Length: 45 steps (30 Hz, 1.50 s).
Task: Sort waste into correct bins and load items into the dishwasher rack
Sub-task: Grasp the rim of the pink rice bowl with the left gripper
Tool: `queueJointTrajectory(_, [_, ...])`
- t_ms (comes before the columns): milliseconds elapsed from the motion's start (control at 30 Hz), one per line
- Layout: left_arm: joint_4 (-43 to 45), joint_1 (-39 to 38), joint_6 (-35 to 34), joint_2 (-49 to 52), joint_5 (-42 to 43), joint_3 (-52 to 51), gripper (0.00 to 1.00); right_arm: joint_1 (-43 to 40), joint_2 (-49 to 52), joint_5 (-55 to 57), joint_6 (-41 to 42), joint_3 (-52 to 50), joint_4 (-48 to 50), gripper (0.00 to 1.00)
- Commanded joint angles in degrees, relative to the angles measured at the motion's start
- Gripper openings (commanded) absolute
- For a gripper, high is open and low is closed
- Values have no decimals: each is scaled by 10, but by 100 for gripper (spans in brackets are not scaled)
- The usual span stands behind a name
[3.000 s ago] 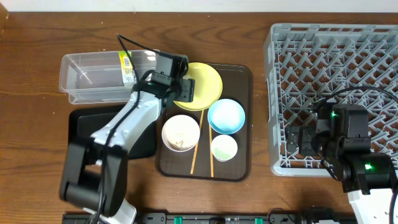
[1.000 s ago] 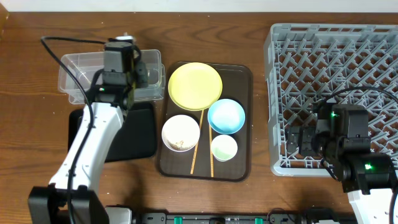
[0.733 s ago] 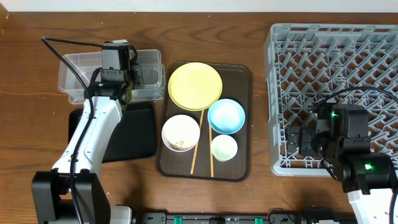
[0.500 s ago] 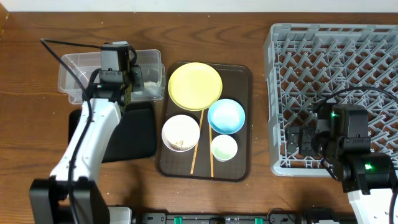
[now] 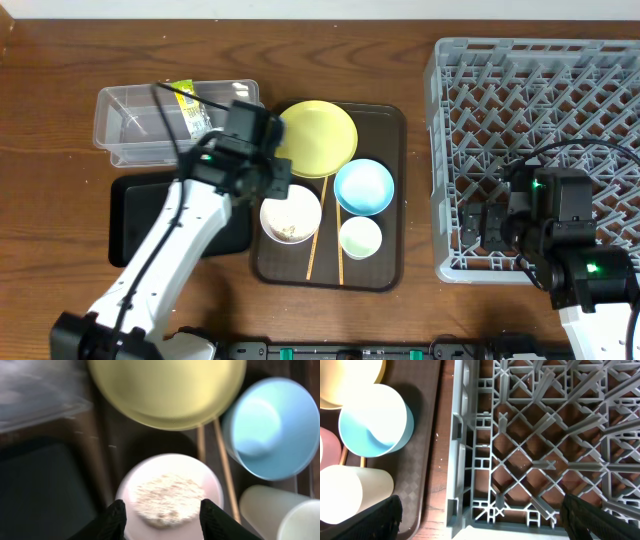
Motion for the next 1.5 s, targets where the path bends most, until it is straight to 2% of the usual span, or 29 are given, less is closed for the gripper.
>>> queueJointTrajectory(0, [-2, -38, -33, 30, 12, -1, 50, 10, -1, -3, 7, 11, -2, 99])
queueJointTrajectory(300, [6, -95, -120, 118, 12, -1, 50, 10, -1, -3, 7, 11, -2, 99])
queueJointTrajectory(567, [18, -116, -144, 170, 12, -1, 48, 10, -1, -3, 7, 11, -2, 99])
queueJointTrajectory(1000, [27, -133, -147, 198, 5, -1, 27, 10, -1, -3, 7, 11, -3, 99])
queueJointTrajectory(1167, [26, -133, -147, 198, 5, -1, 14, 10, -1, -3, 6, 11, -4, 99])
queueJointTrajectory(1267, [21, -133, -147, 197, 5, -1, 13, 10, -1, -3, 6, 11, -4, 99])
queueJointTrajectory(1367, [17, -133, -147, 197, 5, -1, 6, 10, -1, -3, 6, 11, -4, 99])
queueJointTrajectory(1467, [16, -133, -147, 195, 5, -1, 6, 10, -1, -3, 6, 11, -4, 99])
